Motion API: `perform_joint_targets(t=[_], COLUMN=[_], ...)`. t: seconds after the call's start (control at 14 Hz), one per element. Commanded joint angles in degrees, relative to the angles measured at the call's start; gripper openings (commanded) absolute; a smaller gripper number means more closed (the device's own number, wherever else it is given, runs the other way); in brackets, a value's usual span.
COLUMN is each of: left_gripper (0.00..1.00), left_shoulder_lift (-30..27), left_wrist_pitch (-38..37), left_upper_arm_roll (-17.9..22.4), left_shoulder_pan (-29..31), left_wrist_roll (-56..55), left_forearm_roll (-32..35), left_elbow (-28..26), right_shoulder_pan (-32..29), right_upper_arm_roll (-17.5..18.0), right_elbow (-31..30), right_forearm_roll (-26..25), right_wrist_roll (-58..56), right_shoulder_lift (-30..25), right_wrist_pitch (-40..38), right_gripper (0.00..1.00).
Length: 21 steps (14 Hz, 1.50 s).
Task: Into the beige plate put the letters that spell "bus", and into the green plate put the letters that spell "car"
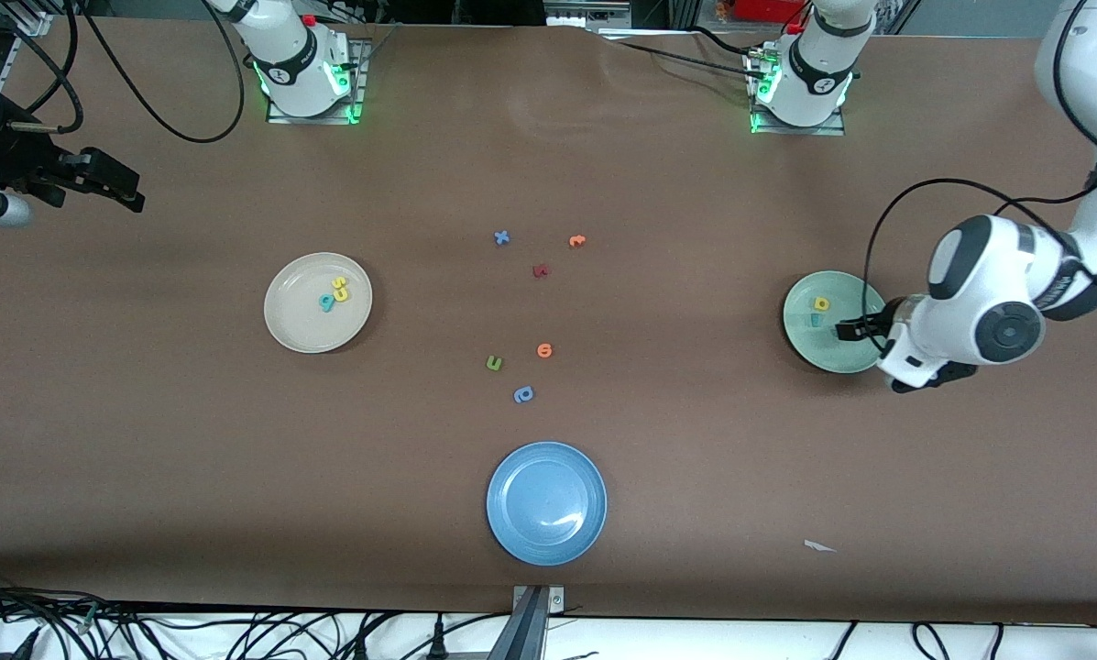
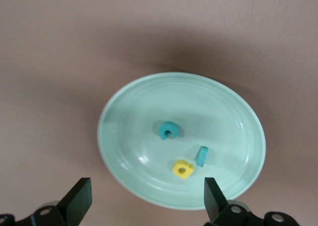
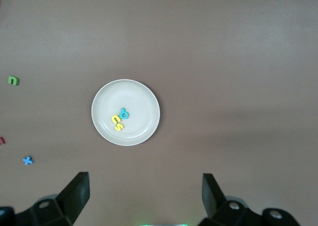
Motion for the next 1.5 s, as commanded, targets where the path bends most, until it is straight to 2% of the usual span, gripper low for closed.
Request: perform_joint_targets(t=[0.0, 0.36, 0.5, 0.78, 0.93, 1.07, 1.28, 1.43], left_gripper=[0.99, 1.0, 1.0, 1.0, 1.0, 1.0, 1.0, 1.0], left_shoulder_lift=[-0.5, 0.3, 0.2, 0.1, 0.0, -0.1, -0.4, -2.6], left_wrist_pitch=[-7.5, -14.3, -15.6, -19.2, -19.5, -22.1, -25.5, -25.6], left_upper_arm_roll=[-1.3, -1.0, -1.3, -1.1, 0.4, 4.8, 18.7, 27.0], left_shoulder_pan=[-0.9, -5.6, -5.5, -5.6, -6.6, -10.2, -20.8, -27.2], left_wrist_roll=[3.2, 3.4, 4.9, 16.6, 19.9, 20.5, 25.9, 27.8], left_forearm_roll=[0.6, 0.5, -0.2, -0.7, -3.2, -6.3, -12.1, -16.2], left_elbow=[7.9, 20.5, 23.3, 26.4, 28.4, 32.1, 37.7, 38.3], right_shoulder_pan=[0.3, 0.3, 0.3, 0.3, 0.3, 0.3, 0.3, 0.3], right_upper_arm_roll=[0.0, 0.1, 0.1, 0.1, 0.0, 0.1, 0.1, 0.0], right_elbow=[0.8, 0.8, 0.8, 0.8, 0.8, 0.8, 0.8, 0.8], right_forearm_roll=[-0.1, 0.0, 0.0, -0.1, -0.1, 0.0, 0.0, 0.0], right_wrist_roll=[0.7, 0.7, 0.7, 0.7, 0.7, 0.7, 0.7, 0.7], right_shoulder_lift=[-0.2, -0.2, -0.2, -0.2, -0.2, -0.2, -0.2, -0.1], right_wrist_pitch=[-1.0, -1.0, -1.4, -1.4, -1.4, -1.4, -1.4, -1.3], right_gripper=[1.0, 1.0, 1.0, 1.0, 1.0, 1.0, 1.0, 1.0])
